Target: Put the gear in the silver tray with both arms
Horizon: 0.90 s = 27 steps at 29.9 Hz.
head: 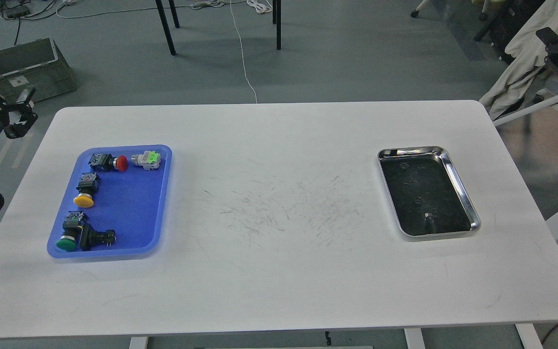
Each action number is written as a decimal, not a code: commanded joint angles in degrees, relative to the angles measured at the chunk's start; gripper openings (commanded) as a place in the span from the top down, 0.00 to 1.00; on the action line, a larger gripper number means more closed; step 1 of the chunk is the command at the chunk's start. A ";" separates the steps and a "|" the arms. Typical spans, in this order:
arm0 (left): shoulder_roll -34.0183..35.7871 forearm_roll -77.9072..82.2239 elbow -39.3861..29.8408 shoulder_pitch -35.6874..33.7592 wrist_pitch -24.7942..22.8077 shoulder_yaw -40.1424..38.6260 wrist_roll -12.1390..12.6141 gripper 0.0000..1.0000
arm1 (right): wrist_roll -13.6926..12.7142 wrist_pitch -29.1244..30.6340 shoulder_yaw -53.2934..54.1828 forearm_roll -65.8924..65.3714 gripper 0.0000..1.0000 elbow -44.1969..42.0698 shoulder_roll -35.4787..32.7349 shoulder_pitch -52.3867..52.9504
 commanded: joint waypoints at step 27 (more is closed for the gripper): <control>-6.23 -1.91 0.59 -5.45 0.00 6.20 13.00 0.02 | -11.11 2.11 14.27 7.32 0.01 6.66 7.98 -5.42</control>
